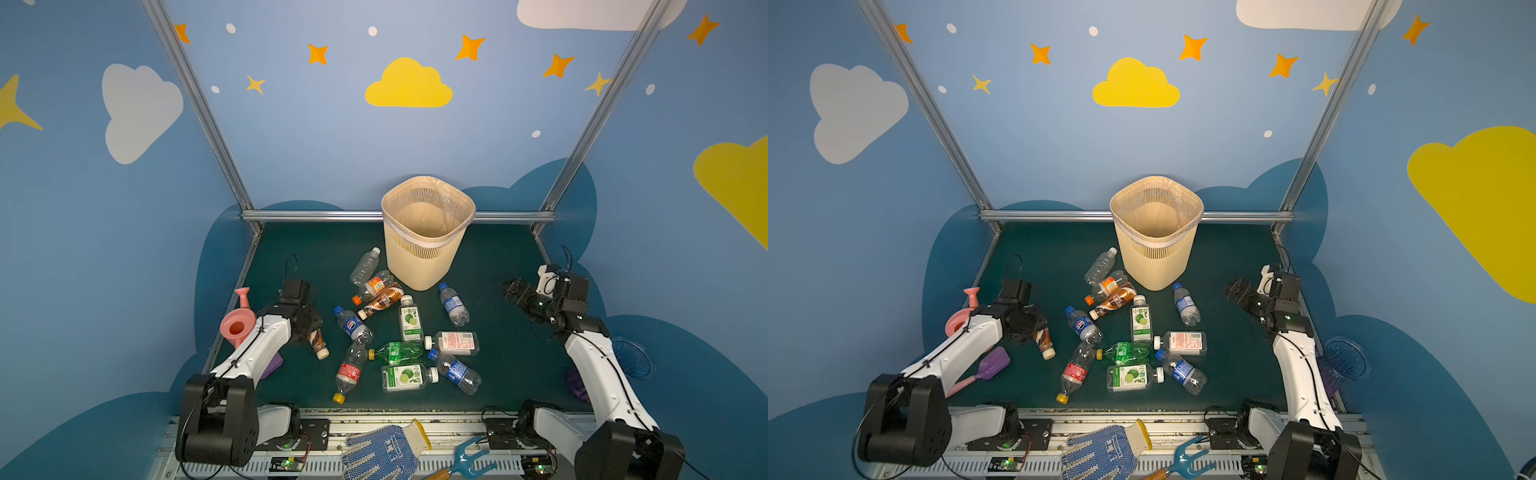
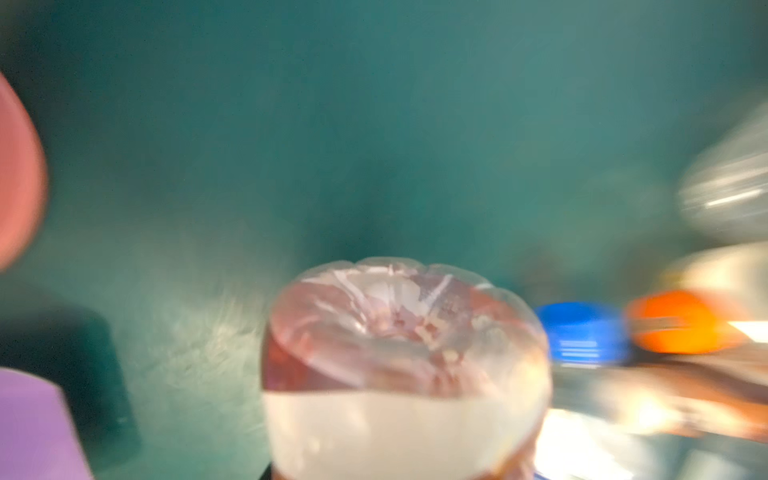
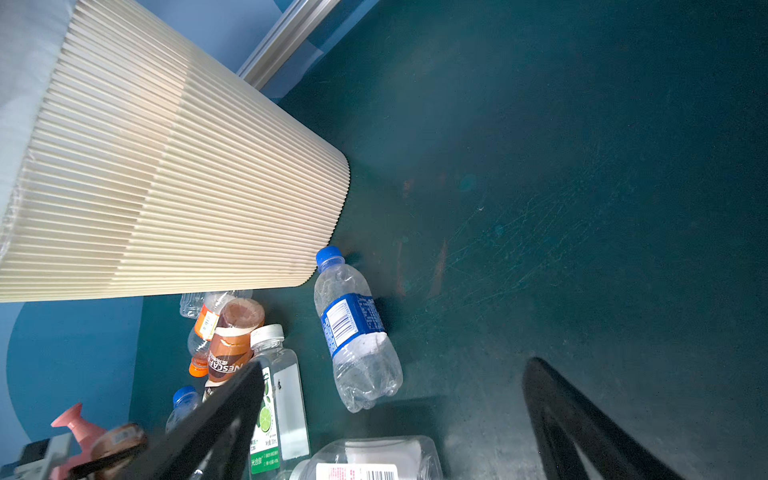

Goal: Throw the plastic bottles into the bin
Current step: 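Lift the brown bottle with the left gripper over the bin and release it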

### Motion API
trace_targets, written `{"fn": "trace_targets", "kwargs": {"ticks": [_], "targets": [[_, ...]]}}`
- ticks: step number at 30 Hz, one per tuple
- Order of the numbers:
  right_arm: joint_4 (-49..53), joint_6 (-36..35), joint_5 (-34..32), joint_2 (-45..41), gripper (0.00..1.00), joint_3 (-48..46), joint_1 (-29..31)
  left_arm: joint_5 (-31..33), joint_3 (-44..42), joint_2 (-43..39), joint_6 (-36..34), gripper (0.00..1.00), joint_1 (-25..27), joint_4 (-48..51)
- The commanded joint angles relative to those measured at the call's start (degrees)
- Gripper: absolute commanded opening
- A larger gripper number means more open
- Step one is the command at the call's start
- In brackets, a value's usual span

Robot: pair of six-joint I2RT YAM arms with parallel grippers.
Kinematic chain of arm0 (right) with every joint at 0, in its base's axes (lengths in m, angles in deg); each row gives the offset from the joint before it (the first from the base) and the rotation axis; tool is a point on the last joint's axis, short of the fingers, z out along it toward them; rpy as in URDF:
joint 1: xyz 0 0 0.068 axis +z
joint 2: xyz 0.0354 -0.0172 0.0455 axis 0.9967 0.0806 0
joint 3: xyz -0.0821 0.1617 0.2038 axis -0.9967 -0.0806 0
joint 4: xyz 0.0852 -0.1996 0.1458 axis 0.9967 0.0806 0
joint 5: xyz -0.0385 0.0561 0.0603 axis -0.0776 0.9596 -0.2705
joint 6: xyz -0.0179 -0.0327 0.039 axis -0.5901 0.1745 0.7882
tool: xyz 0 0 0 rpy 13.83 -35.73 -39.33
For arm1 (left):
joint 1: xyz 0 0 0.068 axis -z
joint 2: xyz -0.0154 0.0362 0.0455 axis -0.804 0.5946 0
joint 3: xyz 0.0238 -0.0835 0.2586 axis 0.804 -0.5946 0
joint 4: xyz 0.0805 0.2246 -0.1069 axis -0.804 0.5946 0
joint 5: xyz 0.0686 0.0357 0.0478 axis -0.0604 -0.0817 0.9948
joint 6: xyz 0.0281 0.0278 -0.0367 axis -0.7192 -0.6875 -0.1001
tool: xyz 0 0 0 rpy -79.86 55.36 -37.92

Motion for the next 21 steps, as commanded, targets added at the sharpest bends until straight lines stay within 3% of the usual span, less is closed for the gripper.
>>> {"fn": "trace_targets", "kwargs": {"ticks": [1, 7, 11, 14, 18, 20, 21], "targets": [[0.38, -1.47, -0.96, 0.63, 0.97, 1.5, -0.3, 1.45, 9.62, -5.8, -3.15, 0.4, -0.46, -2.57], [1.35, -2.04, -2.55, -0.01, 0.97, 3.04, -0.67, 2.83, 36.82, -5.37, -5.35, 0.42, -1.25, -8.73], [1.58, -2.02, -2.93, -2.22, 0.97, 2.86, -1.09, -5.36, 46.63, 0.69, -1.16, 0.41, -0.77, -21.49], [1.95, -2.04, -3.5, -4.02, 0.97, 2.38, -1.5, -5.87, 51.77, 7.3, 0.3, 0.41, 3.38, -24.77], [1.71, -1.6, -2.6, -5.5, 0.97, 1.64, -1.92, -4.86, 64.1, 21.85, -3.33, 0.45, 14.4, -19.26], [1.75, -1.5, -1.53, -5.2, 0.97, 1.61, -1.9, -6.83, 78.16, 33.37, -4.25, 0.51, 18.33, -8.84], [2.23, -1.67, -1.09, -4.94, 0.97, 1.85, -1.92, -7.83, 89.23, 40.68, -5.11, 0.54, 19.89, 0.17]]}}
